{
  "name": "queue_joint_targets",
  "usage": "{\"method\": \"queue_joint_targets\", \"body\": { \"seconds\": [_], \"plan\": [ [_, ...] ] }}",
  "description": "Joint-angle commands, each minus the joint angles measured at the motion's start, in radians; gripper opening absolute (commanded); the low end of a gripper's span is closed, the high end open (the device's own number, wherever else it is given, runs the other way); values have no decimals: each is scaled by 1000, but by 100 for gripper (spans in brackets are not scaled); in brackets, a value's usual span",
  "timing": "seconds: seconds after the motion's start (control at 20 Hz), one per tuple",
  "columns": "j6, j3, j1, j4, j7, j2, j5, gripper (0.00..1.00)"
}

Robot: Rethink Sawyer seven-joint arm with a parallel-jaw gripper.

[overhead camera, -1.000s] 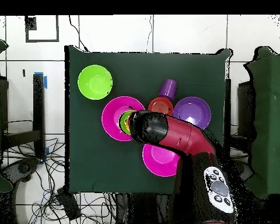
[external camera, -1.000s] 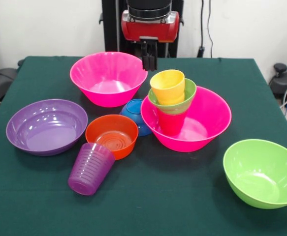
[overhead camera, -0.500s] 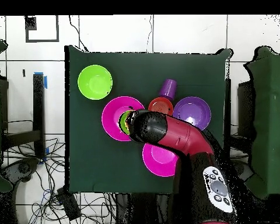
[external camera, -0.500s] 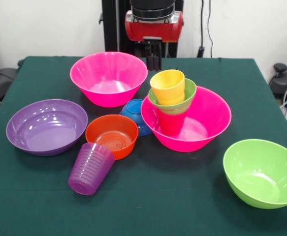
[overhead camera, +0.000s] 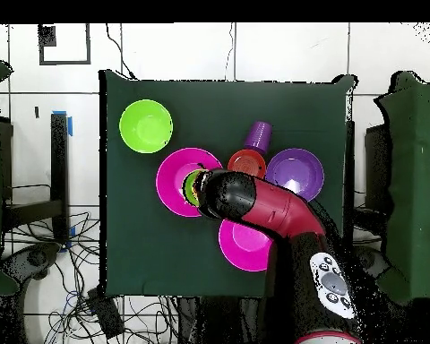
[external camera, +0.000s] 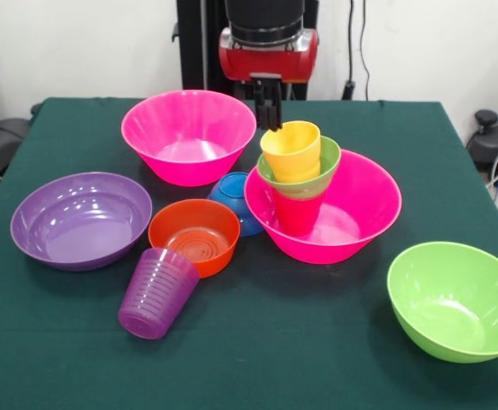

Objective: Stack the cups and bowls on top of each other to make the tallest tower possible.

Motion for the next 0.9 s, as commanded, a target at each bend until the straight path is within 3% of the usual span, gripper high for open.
{"method": "queue_joint_targets", "body": {
  "seconds": [0.05, 0.35, 0.9],
  "plan": [
    [-109, 107, 7, 42, 153, 106, 31, 0],
    [-162, 89, 46, 5, 187, 164, 35, 0],
    [-109, -3, 202, -31, 290, 188, 105, 0]
  ]
}}
